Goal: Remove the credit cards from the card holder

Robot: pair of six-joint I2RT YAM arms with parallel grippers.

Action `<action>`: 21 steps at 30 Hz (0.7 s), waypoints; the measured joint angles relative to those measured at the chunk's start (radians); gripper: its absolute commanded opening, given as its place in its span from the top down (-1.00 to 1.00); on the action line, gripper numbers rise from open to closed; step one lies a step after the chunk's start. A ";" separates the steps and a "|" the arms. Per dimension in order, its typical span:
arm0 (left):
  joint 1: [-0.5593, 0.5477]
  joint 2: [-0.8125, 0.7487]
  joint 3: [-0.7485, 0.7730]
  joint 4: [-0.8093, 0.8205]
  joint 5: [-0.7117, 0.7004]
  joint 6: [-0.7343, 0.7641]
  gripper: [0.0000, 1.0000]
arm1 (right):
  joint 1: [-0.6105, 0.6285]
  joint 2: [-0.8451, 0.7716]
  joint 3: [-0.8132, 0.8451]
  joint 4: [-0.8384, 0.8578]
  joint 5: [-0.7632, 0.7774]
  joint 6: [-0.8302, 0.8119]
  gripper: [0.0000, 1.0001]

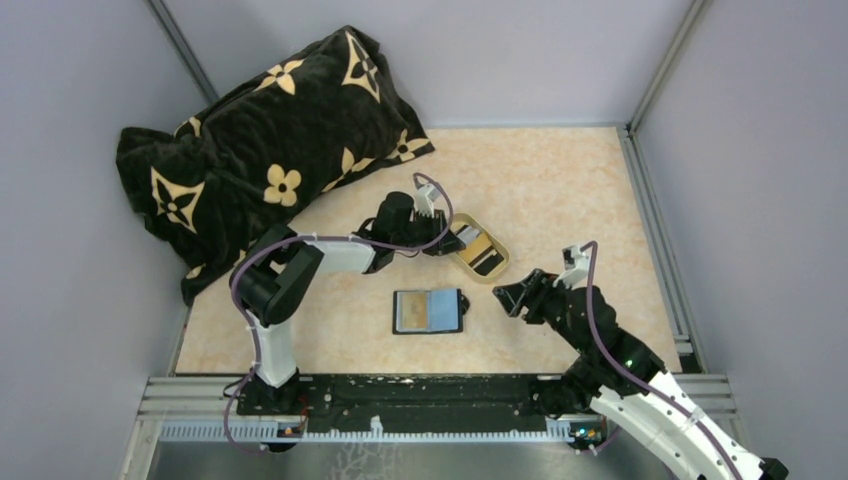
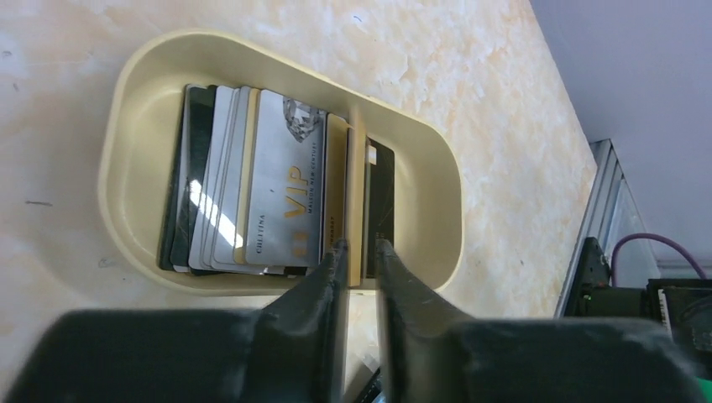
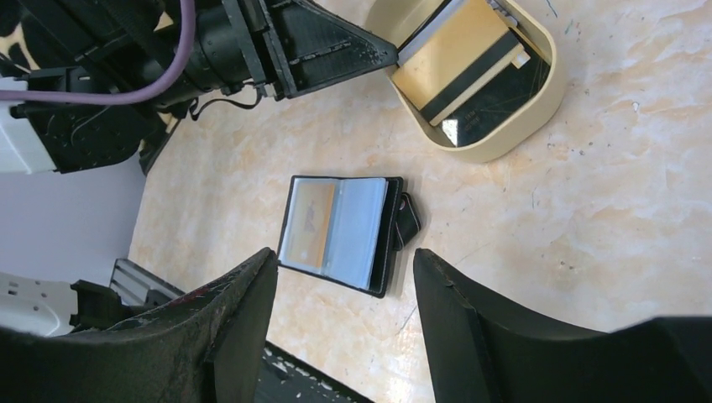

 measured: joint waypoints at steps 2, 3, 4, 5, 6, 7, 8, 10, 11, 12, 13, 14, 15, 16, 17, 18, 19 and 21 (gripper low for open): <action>0.000 -0.001 0.000 0.006 -0.011 -0.002 -0.07 | 0.000 0.004 -0.013 0.009 -0.008 -0.001 -0.23; 0.000 -0.003 -0.001 0.006 -0.018 -0.003 -0.17 | 0.000 0.010 -0.018 0.014 -0.013 -0.001 -0.24; 0.000 -0.007 -0.004 0.006 -0.024 -0.004 -0.30 | 0.000 0.017 -0.023 0.018 -0.021 -0.002 -0.24; 0.000 -0.016 -0.010 0.005 -0.032 -0.006 -0.33 | 0.000 0.026 -0.029 0.030 -0.035 -0.009 -0.25; 0.000 -0.026 -0.015 0.003 -0.038 -0.003 -0.33 | 0.000 0.037 -0.034 0.042 -0.047 -0.015 -0.26; 0.000 -0.045 -0.023 -0.002 -0.048 0.000 -0.32 | 0.000 0.049 -0.041 0.061 -0.064 -0.025 -0.26; 0.000 -0.068 -0.030 -0.011 -0.058 0.004 -0.29 | 0.000 0.068 -0.049 0.085 -0.085 -0.039 -0.25; 0.000 -0.140 -0.040 -0.051 -0.094 0.023 -0.28 | 0.000 0.117 -0.059 0.127 -0.124 -0.066 -0.01; 0.000 -0.167 -0.042 -0.065 -0.107 0.030 -0.28 | 0.000 0.145 -0.060 0.145 -0.142 -0.080 0.17; 0.000 -0.209 -0.043 -0.089 -0.129 0.037 -0.28 | 0.000 0.179 -0.062 0.169 -0.162 -0.092 0.32; 0.000 -0.250 -0.047 -0.111 -0.152 0.045 -0.26 | 0.000 0.228 -0.062 0.201 -0.186 -0.104 0.51; 0.000 -0.293 -0.055 -0.127 -0.175 0.051 -0.20 | -0.001 0.282 -0.063 0.235 -0.208 -0.112 0.72; 0.000 -0.331 -0.071 -0.139 -0.195 0.055 -0.11 | -0.001 0.328 -0.063 0.265 -0.225 -0.120 0.89; 0.000 -0.369 -0.093 -0.150 -0.213 0.056 0.05 | -0.001 0.366 -0.063 0.293 -0.241 -0.129 1.00; 0.000 -0.409 -0.124 -0.162 -0.231 0.056 0.22 | -0.001 0.421 -0.063 0.334 -0.258 -0.131 1.00; 0.000 -0.444 -0.159 -0.175 -0.246 0.055 0.36 | 0.000 0.476 -0.063 0.376 -0.274 -0.134 1.00; 0.000 -0.468 -0.188 -0.186 -0.257 0.055 0.51 | 0.002 0.536 -0.061 0.415 -0.285 -0.134 1.00; 0.000 -0.512 -0.262 -0.216 -0.277 0.052 0.92 | 0.012 0.644 -0.055 0.468 -0.297 -0.138 1.00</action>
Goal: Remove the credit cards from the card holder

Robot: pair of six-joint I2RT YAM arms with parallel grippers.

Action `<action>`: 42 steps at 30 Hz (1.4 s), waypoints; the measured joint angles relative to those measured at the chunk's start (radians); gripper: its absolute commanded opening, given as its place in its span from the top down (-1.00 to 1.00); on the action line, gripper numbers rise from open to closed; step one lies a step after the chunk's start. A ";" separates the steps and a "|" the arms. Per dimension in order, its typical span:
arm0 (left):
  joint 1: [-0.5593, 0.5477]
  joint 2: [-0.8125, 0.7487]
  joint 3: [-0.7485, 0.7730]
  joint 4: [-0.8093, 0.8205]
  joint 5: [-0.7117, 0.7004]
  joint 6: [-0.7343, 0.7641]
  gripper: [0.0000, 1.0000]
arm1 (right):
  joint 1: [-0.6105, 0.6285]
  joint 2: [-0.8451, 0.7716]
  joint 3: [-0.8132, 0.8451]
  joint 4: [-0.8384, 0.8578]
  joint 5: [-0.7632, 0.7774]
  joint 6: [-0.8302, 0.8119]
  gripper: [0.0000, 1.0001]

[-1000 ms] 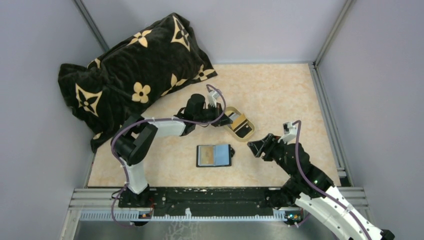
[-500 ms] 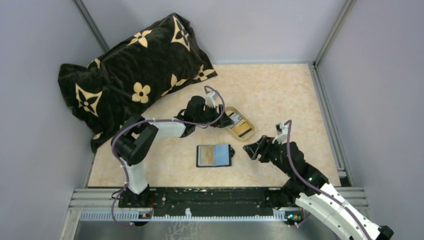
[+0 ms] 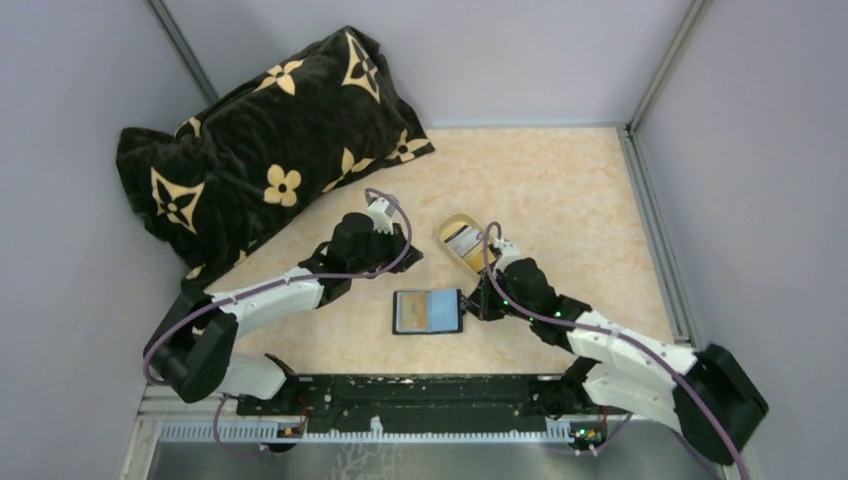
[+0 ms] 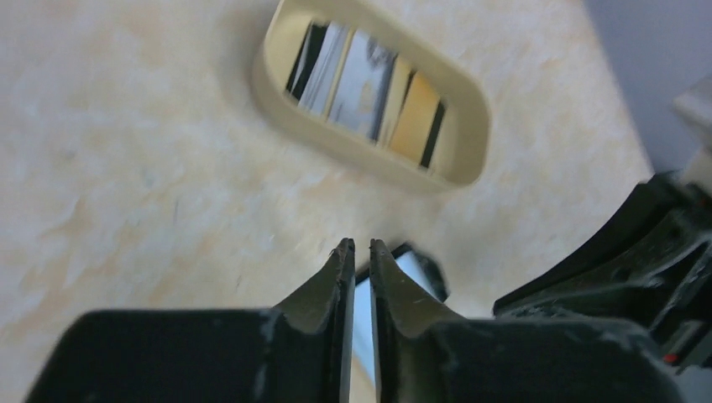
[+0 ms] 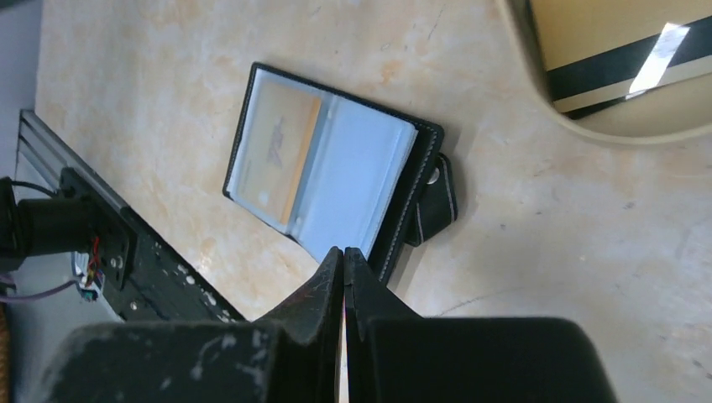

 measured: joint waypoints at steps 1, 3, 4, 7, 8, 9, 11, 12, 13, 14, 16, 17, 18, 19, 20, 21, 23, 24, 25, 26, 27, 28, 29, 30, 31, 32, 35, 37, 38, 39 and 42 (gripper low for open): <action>0.000 -0.017 -0.036 -0.015 -0.007 -0.005 0.99 | 0.009 0.046 0.006 0.021 -0.001 -0.003 1.00; 0.000 -0.052 -0.109 -0.053 -0.021 -0.013 1.00 | 0.042 0.140 0.034 0.053 0.001 -0.010 1.00; 0.000 -0.066 -0.139 -0.072 -0.026 -0.019 1.00 | 0.063 0.184 0.053 0.071 0.004 -0.013 1.00; 0.000 -0.106 -0.196 -0.106 -0.025 -0.032 0.89 | 0.106 0.285 0.103 0.138 -0.002 -0.016 1.00; 0.000 -0.124 -0.211 -0.109 -0.025 -0.037 0.84 | 0.113 0.311 0.112 0.168 -0.006 -0.015 1.00; 0.000 -0.143 -0.223 -0.110 -0.024 -0.044 0.82 | 0.118 0.333 0.118 0.195 -0.010 -0.012 1.00; 0.000 -0.180 -0.246 -0.106 -0.024 -0.059 0.81 | 0.122 0.370 0.122 0.240 -0.016 -0.009 0.99; 0.000 -0.194 -0.254 -0.102 -0.021 -0.066 0.82 | 0.123 0.393 0.124 0.264 -0.021 -0.006 0.98; 0.000 -0.199 -0.258 -0.102 -0.018 -0.071 0.82 | 0.123 0.410 0.125 0.280 -0.025 -0.003 0.98; 0.000 -0.200 -0.260 -0.102 -0.014 -0.075 0.83 | 0.123 0.431 0.125 0.297 -0.030 0.000 0.98; 0.000 -0.193 -0.262 -0.102 -0.005 -0.084 0.84 | 0.123 0.474 0.125 0.327 -0.042 0.006 0.98; 0.000 -0.189 -0.263 -0.102 0.000 -0.087 0.85 | 0.124 0.492 0.125 0.339 -0.048 0.008 0.98; 0.000 -0.185 -0.266 -0.101 0.005 -0.091 0.85 | 0.124 0.510 0.125 0.350 -0.052 0.010 0.99; 0.000 -0.182 -0.269 -0.101 0.010 -0.095 0.86 | 0.124 0.525 0.125 0.359 -0.054 0.010 0.98; 0.000 -0.178 -0.276 -0.101 0.016 -0.099 0.85 | 0.124 0.542 0.125 0.372 -0.058 0.012 0.98; 0.000 -0.177 -0.281 -0.101 0.019 -0.103 0.85 | 0.124 0.558 0.125 0.383 -0.060 0.016 0.98; 0.000 -0.177 -0.295 -0.102 0.024 -0.108 0.85 | 0.124 0.579 0.123 0.401 -0.064 0.020 0.99; 0.000 -0.177 -0.300 -0.103 0.024 -0.109 0.85 | 0.124 0.587 0.123 0.408 -0.064 0.023 0.99; 0.000 -0.179 -0.304 -0.110 0.024 -0.109 0.84 | 0.124 0.592 0.122 0.417 -0.063 0.025 0.99; 0.001 -0.181 -0.306 -0.119 0.023 -0.108 0.83 | 0.124 0.595 0.117 0.429 -0.062 0.027 0.99; 0.003 -0.185 -0.306 -0.132 0.022 -0.106 0.83 | 0.124 0.595 0.110 0.438 -0.060 0.028 1.00; 0.006 -0.192 -0.306 -0.142 0.021 -0.105 0.82 | 0.124 0.595 0.100 0.450 -0.059 0.029 1.00; 0.012 -0.201 -0.306 -0.153 0.021 -0.102 0.82 | 0.123 0.596 0.089 0.454 -0.058 0.031 1.00; 0.016 -0.213 -0.308 -0.160 0.022 -0.100 0.82 | 0.123 0.599 0.079 0.464 -0.057 0.034 1.00; 0.021 -0.222 -0.308 -0.166 0.022 -0.098 0.82 | 0.123 0.605 0.068 0.474 -0.057 0.037 1.00; 0.027 -0.230 -0.310 -0.171 0.024 -0.096 0.82 | 0.123 0.613 0.060 0.489 -0.058 0.042 1.00; 0.037 -0.238 -0.312 -0.179 0.033 -0.092 0.83 | 0.122 0.631 0.057 0.527 -0.063 0.051 1.00; 0.039 -0.237 -0.312 -0.182 0.039 -0.091 0.85 | 0.122 0.645 0.057 0.547 -0.066 0.056 1.00; 0.039 -0.237 -0.314 -0.181 0.044 -0.090 0.86 | 0.122 0.649 0.057 0.554 -0.068 0.058 1.00; 0.039 -0.235 -0.315 -0.180 0.048 -0.090 0.86 | 0.122 0.653 0.057 0.558 -0.069 0.060 1.00; 0.039 -0.228 -0.329 -0.176 0.067 -0.091 0.89 | 0.122 0.658 0.057 0.568 -0.071 0.062 1.00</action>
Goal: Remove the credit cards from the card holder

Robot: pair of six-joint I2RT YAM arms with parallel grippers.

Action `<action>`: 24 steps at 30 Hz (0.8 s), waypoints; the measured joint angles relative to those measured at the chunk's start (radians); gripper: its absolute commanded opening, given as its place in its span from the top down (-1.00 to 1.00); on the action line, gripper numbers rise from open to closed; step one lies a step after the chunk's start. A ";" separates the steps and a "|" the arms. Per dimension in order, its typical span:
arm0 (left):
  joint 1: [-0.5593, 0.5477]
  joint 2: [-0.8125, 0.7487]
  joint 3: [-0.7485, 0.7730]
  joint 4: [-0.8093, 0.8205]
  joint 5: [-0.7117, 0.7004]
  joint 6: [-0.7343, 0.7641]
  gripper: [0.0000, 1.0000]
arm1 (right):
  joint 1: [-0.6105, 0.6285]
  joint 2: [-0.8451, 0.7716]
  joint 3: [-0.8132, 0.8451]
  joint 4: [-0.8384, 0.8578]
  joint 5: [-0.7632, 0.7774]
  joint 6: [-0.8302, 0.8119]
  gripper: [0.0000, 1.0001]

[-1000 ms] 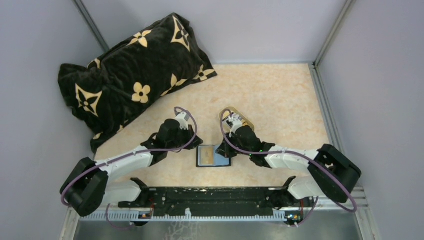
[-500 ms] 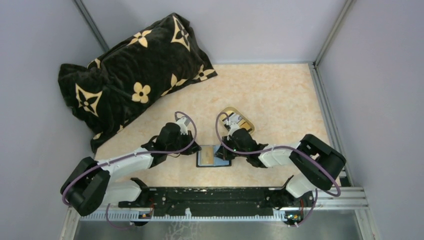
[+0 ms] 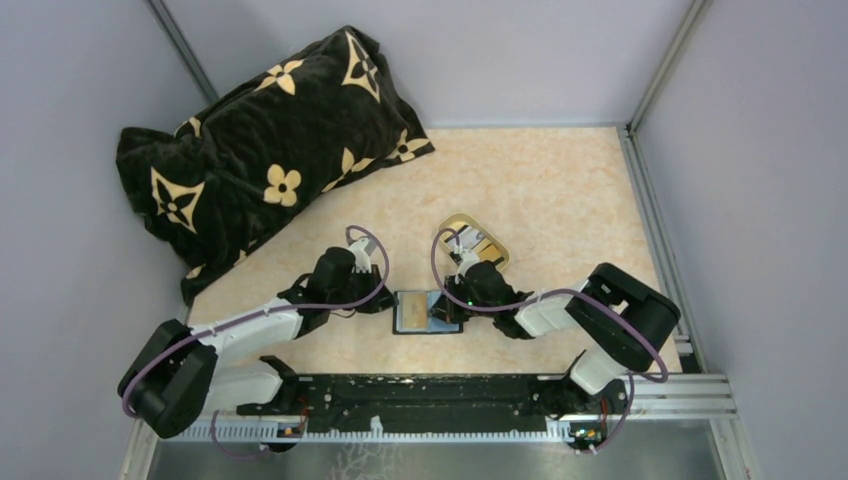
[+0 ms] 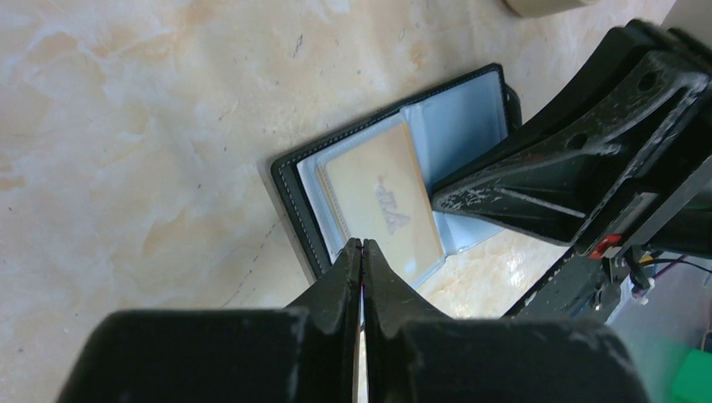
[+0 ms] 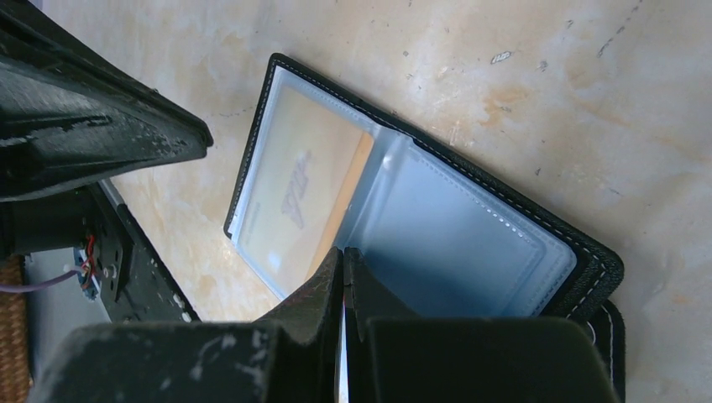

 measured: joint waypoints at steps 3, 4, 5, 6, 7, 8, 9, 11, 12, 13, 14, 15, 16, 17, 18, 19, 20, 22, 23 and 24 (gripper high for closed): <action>0.000 0.006 -0.018 0.005 0.013 -0.003 0.91 | 0.000 0.007 0.000 0.011 -0.002 0.001 1.00; 0.000 0.008 -0.024 0.006 0.013 -0.004 0.91 | 0.000 0.009 0.000 0.014 -0.003 0.001 1.00; 0.000 0.008 -0.034 0.008 0.014 -0.006 0.91 | 0.000 0.011 0.000 0.018 -0.003 0.002 1.00; 0.000 0.008 -0.043 0.009 0.014 -0.008 0.91 | 0.000 0.013 0.000 0.021 -0.004 0.003 1.00; 0.000 0.008 -0.052 0.011 0.014 -0.011 0.91 | 0.000 0.014 0.000 0.023 -0.004 0.005 1.00; 0.000 0.008 -0.063 0.014 0.014 -0.015 0.91 | 0.000 0.016 0.000 0.026 -0.004 0.007 1.00; 0.000 0.007 -0.072 0.017 0.014 -0.017 0.91 | 0.000 0.018 0.000 0.029 -0.005 0.008 1.00; 0.000 0.007 -0.087 0.023 0.015 -0.023 0.91 | 0.000 0.019 0.000 0.032 -0.006 0.008 1.00; 0.000 0.007 -0.090 0.025 0.015 -0.024 0.91 | 0.000 0.019 0.000 0.032 -0.006 0.008 1.00; 0.000 0.008 -0.091 0.029 0.016 -0.026 0.91 | 0.000 0.019 0.000 0.032 -0.006 0.008 1.00; 0.000 0.013 -0.091 0.037 0.017 -0.027 0.91 | 0.000 0.019 0.000 0.032 -0.006 0.008 1.00; 0.001 0.019 -0.091 0.045 0.018 -0.028 0.92 | 0.000 0.020 0.000 0.033 -0.006 0.008 1.00; 0.002 0.028 -0.091 0.053 0.019 -0.029 0.92 | 0.000 0.021 0.000 0.035 -0.006 0.009 1.00; 0.003 0.038 -0.091 0.060 0.021 -0.030 0.93 | 0.000 0.021 0.000 0.037 -0.007 0.009 1.00; 0.003 0.050 -0.091 0.067 0.022 -0.030 0.93 | 0.000 0.022 0.000 0.038 -0.007 0.009 1.00; 0.004 0.058 -0.091 0.074 0.025 -0.032 0.93 | 0.000 0.023 -0.001 0.039 -0.007 0.009 1.00; 0.007 0.065 -0.090 0.080 0.030 -0.034 0.93 | 0.000 0.023 -0.002 0.041 -0.007 0.010 1.00; 0.008 0.071 -0.089 0.086 0.035 -0.036 0.93 | -0.001 0.023 -0.008 0.053 -0.006 0.016 1.00; 0.008 0.071 -0.088 0.085 0.035 -0.037 0.93 | -0.001 0.023 -0.011 0.057 -0.006 0.017 1.00; 0.008 0.070 -0.087 0.082 0.034 -0.037 0.93 | -0.001 0.024 -0.014 0.062 -0.006 0.019 1.00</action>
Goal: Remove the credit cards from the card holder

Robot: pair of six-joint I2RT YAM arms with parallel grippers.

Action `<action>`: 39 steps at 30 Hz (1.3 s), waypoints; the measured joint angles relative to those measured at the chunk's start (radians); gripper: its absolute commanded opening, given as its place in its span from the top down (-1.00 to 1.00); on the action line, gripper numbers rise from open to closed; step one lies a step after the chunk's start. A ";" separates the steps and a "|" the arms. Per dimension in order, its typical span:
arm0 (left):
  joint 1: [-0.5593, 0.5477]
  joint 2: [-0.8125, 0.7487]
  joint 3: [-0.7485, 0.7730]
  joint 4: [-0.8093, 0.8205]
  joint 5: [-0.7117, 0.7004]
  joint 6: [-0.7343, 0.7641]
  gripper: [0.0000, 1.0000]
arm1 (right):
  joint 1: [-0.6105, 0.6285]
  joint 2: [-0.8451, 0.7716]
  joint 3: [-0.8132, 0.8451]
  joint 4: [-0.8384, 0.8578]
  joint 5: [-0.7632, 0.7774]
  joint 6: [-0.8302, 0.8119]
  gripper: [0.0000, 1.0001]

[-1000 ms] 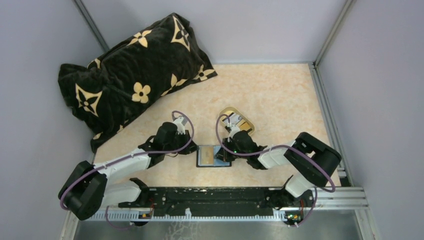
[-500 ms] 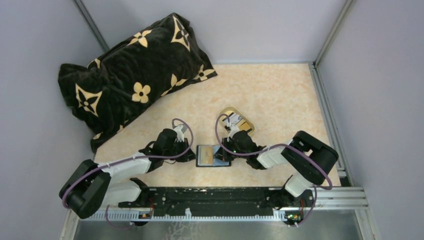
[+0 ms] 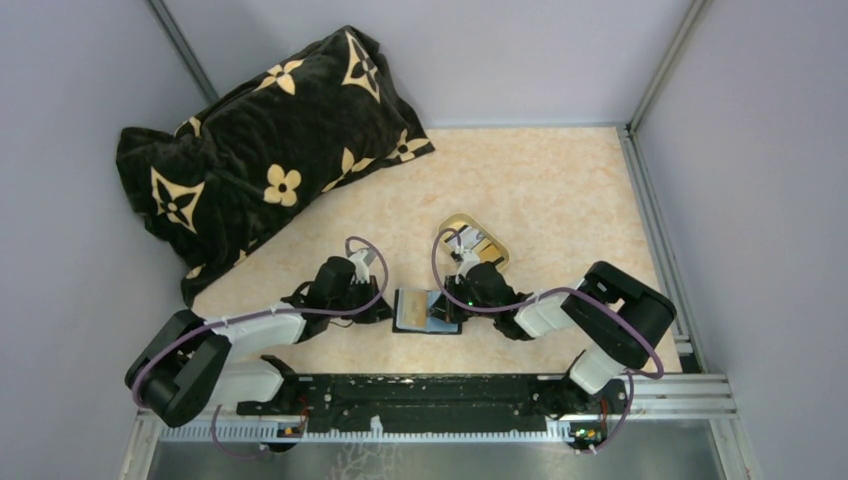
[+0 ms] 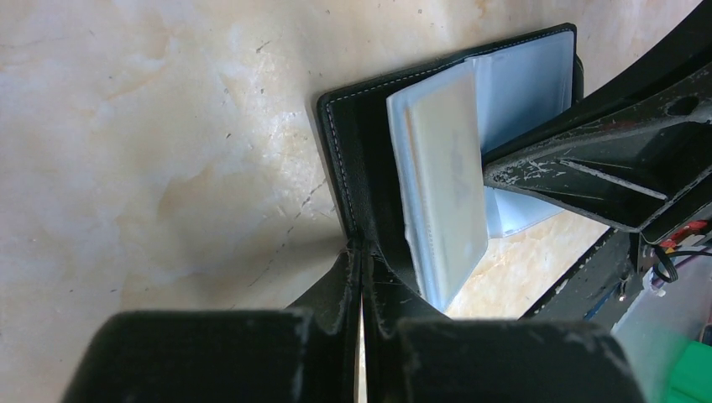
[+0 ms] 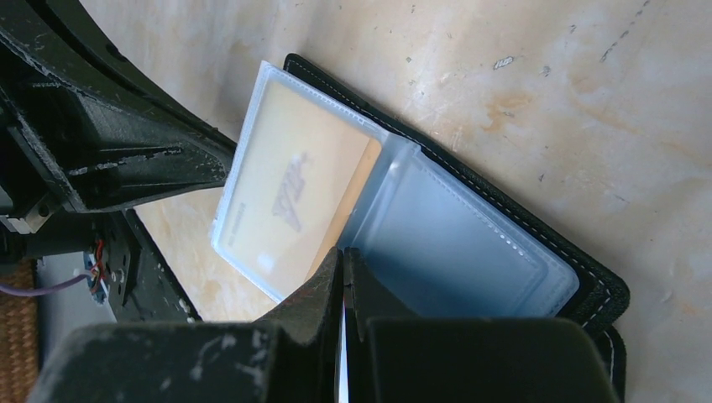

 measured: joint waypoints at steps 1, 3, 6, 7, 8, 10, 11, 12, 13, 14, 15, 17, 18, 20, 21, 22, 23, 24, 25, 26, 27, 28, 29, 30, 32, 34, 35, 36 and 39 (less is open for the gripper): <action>0.000 -0.003 0.000 -0.004 -0.001 0.000 0.92 | 0.000 0.000 0.000 0.002 0.000 0.001 1.00; 0.000 -0.019 0.000 -0.023 -0.007 0.003 0.91 | 0.000 0.001 0.000 0.003 0.000 0.002 1.00; -0.001 -0.070 0.004 -0.061 -0.023 0.012 0.89 | 0.000 0.002 -0.002 0.008 0.000 0.005 1.00; -0.001 -0.083 0.006 -0.066 -0.026 0.015 0.89 | 0.000 0.003 -0.003 0.011 0.000 0.005 1.00; -0.001 -0.096 0.012 -0.076 -0.029 0.018 0.88 | 0.000 0.003 -0.006 0.016 0.000 0.007 1.00; -0.001 -0.110 0.023 -0.081 -0.030 0.019 0.88 | 0.000 0.004 -0.006 0.017 0.000 0.008 1.00; -0.001 -0.111 0.027 -0.081 -0.030 0.019 0.88 | 0.000 0.004 -0.006 0.018 0.000 0.008 1.00; -0.001 -0.107 0.031 -0.079 -0.029 0.019 0.89 | 0.000 0.004 -0.006 0.018 0.000 0.008 1.00; -0.001 -0.101 0.033 -0.075 -0.026 0.019 0.89 | 0.000 0.004 -0.006 0.018 0.000 0.008 1.00; -0.001 -0.090 0.034 -0.068 -0.021 0.018 0.89 | 0.000 0.005 -0.006 0.019 0.000 0.008 1.00; -0.001 -0.080 0.034 -0.063 -0.016 0.018 0.90 | 0.000 0.005 -0.006 0.020 0.000 0.008 1.00; -0.001 -0.053 0.034 -0.045 -0.002 0.013 0.90 | 0.000 0.005 -0.006 0.021 0.000 0.008 1.00; -0.001 -0.039 0.033 -0.034 0.005 0.010 0.90 | 0.000 0.006 -0.006 0.021 0.000 0.009 1.00; -0.001 -0.021 0.032 -0.013 0.017 0.006 0.91 | 0.000 0.006 -0.006 0.023 0.000 0.009 1.00; -0.001 -0.013 0.032 -0.002 0.021 0.004 0.91 | 0.000 0.007 -0.007 0.024 0.000 0.009 1.00; -0.001 -0.005 0.032 0.008 0.025 0.003 0.92 | 0.000 0.008 -0.008 0.027 0.000 0.009 1.00; -0.001 0.003 0.032 0.016 0.028 0.003 0.92 | 0.000 0.009 -0.010 0.032 0.000 0.010 1.00; -0.001 0.012 0.032 0.022 0.031 0.003 0.92 | 0.000 0.009 -0.013 0.036 0.000 0.011 1.00; -0.001 0.022 0.032 0.029 0.033 0.003 0.92 | 0.000 0.009 -0.013 0.036 0.000 0.013 1.00; -0.001 0.027 0.032 0.033 0.034 0.003 0.92 | 0.000 0.009 -0.013 0.037 0.000 0.015 1.00; -0.001 0.033 0.032 0.037 0.035 0.003 0.92 | 0.000 0.009 -0.013 0.037 0.000 0.016 1.00; -0.001 0.035 0.032 0.039 0.036 0.003 0.92 | 0.000 0.009 -0.013 0.037 0.000 0.016 1.00; -0.001 0.036 0.032 0.040 0.035 0.003 0.92 | 0.000 0.009 -0.013 0.037 0.000 0.016 1.00; -0.001 0.036 0.032 0.042 0.035 0.003 0.92 | 0.000 0.009 -0.013 0.037 0.000 0.016 1.00; -0.001 0.035 0.032 0.041 0.033 0.003 0.92 | 0.000 0.009 -0.013 0.037 0.000 0.016 1.00; -0.001 0.032 0.031 0.035 0.027 0.004 0.92 | 0.000 0.010 -0.013 0.037 0.000 0.016 1.00; -0.001 0.028 0.030 0.035 0.023 0.006 0.92 | 0.000 0.010 -0.013 0.037 0.000 0.016 1.00; -0.001 0.024 0.028 0.034 0.019 0.008 0.92 | 0.000 0.010 -0.013 0.037 0.000 0.016 1.00; -0.001 0.017 0.026 0.029 0.011 0.014 0.92 | 0.000 0.010 -0.013 0.039 0.000 0.016 1.00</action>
